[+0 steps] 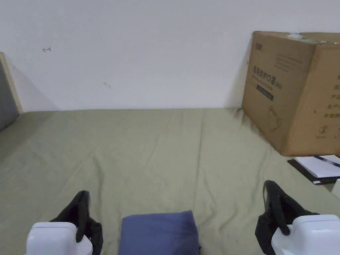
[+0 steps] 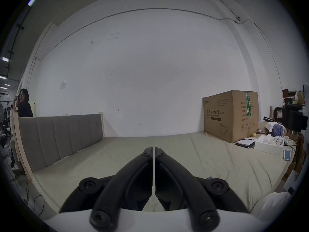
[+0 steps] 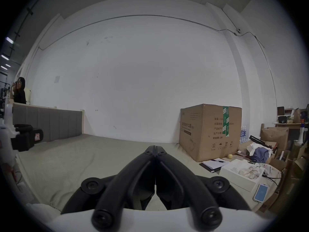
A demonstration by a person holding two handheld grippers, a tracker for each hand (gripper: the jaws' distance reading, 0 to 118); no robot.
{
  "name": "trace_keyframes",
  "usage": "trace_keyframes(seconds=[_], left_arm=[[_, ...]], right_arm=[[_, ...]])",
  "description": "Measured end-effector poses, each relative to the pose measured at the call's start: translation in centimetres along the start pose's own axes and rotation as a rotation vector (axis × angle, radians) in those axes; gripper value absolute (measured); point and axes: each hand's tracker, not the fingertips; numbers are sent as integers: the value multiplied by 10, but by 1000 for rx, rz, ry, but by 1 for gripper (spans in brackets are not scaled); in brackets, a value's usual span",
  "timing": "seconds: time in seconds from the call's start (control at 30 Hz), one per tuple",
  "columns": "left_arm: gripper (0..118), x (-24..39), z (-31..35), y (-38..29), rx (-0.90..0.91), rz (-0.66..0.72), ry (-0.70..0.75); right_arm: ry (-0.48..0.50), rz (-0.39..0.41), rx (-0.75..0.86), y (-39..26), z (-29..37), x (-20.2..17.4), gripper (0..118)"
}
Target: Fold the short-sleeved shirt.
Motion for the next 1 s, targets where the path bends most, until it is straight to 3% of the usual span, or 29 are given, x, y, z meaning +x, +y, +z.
trace_keyframes(seconds=[0.3,0.4,0.5,0.6,0.67,0.7,0.83,0.97,1.0], left_arm=[[2,-3,2,5,-11,46,44],[2,-15,4,18,-52,104,-9],[2,-39,-5,25,-178,182,-165],[2,-61,-21,10,-354,286,-233],[2,-75,-27,-11,-405,395,-242],[2,-81,-30,-20,-424,438,-257],[2,-103,-68,-66,-590,644,-319],[6,-123,-131,-121,-734,922,-468],[20,-125,-144,-132,-730,989,-553]], right_arm=[[-11,-24,-36,-5,4,5,0],[233,-157,-115,-3,-15,13,0],[419,-118,-358,-8,-64,-3,0],[524,-124,-784,-46,-133,-30,0],[510,-168,-1017,-89,-170,-47,0],[488,-159,-1045,-106,-182,-51,0],[447,4,-1167,-162,-204,-69,0],[439,-23,-1115,-166,-199,-65,0],[443,-26,-1117,-165,-198,-63,0]])
